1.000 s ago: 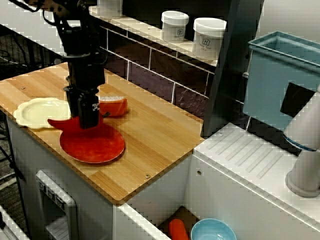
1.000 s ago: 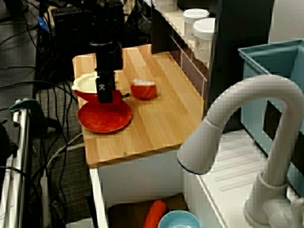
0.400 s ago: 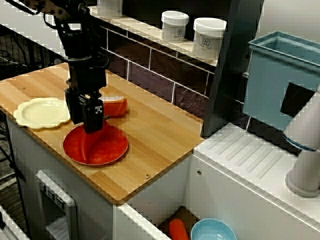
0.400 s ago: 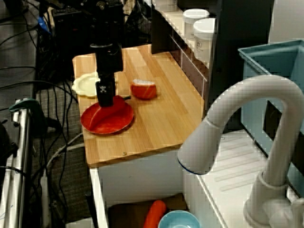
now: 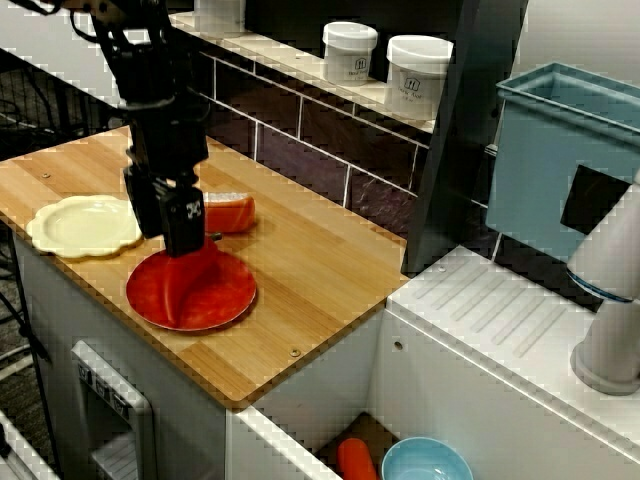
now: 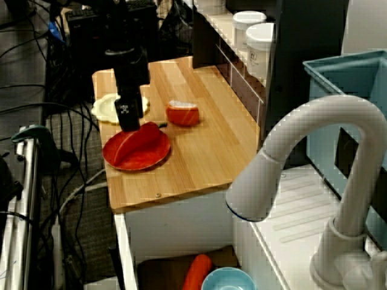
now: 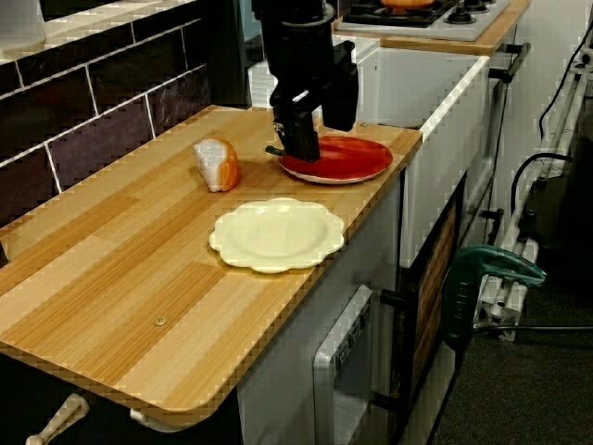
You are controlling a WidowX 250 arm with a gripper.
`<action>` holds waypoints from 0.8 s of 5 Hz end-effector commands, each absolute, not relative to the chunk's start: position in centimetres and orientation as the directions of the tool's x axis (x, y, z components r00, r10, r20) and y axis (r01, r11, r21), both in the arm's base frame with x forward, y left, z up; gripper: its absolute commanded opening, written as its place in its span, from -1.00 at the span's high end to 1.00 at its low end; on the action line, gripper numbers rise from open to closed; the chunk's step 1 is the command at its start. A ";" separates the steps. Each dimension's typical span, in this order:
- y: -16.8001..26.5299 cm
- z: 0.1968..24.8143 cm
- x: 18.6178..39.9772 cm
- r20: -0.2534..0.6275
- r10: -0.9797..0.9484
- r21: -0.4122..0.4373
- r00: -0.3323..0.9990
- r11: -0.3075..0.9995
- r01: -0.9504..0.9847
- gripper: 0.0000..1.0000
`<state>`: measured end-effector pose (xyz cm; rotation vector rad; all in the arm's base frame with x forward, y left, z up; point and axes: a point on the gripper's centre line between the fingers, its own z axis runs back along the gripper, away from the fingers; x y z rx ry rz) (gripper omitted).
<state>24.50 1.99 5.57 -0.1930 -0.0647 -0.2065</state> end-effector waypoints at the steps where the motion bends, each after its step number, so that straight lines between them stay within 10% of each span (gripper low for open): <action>1: 0.4 6.0 24.1 0.147 -0.193 -0.142 0.970 0.966 0.214 -1.00; 4: 1.2 5.1 24.9 0.109 -0.036 -0.161 0.993 0.985 0.053 -1.00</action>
